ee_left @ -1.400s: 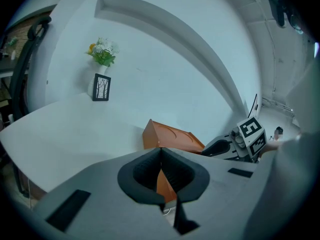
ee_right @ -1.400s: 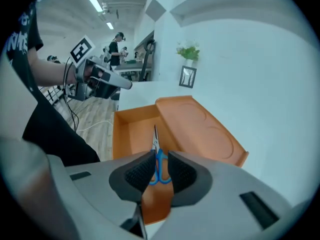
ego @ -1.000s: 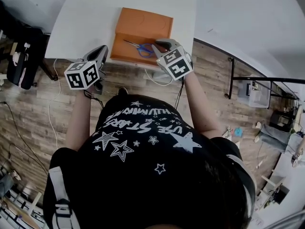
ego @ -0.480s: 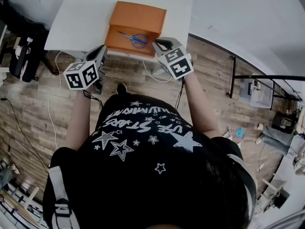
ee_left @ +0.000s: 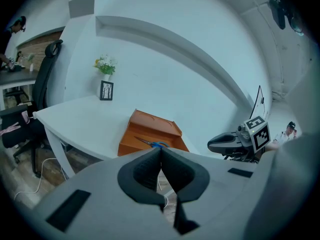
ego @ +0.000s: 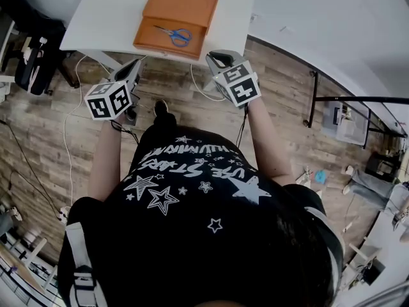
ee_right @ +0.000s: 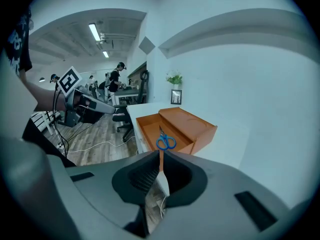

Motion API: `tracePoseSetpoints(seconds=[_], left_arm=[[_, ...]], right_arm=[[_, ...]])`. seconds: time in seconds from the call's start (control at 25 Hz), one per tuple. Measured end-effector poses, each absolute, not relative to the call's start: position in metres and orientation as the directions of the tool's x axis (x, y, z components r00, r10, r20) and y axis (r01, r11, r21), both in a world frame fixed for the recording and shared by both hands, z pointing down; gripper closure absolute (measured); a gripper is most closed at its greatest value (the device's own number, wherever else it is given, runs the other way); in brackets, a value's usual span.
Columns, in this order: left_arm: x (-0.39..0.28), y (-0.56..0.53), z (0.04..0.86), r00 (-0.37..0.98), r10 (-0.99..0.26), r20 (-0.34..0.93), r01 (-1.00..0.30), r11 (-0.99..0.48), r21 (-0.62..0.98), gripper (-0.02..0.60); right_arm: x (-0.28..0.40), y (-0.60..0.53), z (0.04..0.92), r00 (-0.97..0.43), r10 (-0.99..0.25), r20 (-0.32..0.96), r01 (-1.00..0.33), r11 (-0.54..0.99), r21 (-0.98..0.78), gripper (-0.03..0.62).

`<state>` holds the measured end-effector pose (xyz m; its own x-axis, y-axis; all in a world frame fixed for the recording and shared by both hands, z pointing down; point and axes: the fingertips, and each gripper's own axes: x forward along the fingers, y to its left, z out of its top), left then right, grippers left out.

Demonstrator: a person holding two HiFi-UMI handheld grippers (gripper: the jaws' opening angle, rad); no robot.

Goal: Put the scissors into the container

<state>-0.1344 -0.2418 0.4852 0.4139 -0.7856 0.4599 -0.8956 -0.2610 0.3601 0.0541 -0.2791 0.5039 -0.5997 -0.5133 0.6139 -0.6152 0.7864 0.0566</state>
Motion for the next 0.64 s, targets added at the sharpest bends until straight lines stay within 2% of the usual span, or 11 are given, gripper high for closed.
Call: tracePoseSetpoints(seconds=[0.64], left_arm=[[-0.094,-0.135,0.504,0.353,-0.816,0.457,-0.907,-0.179,0.381,0.561]], right_arm=[[0.096,-0.186,0.522,-0.633,-0.455,0.627,-0.552,0.833,0.047,0.537]])
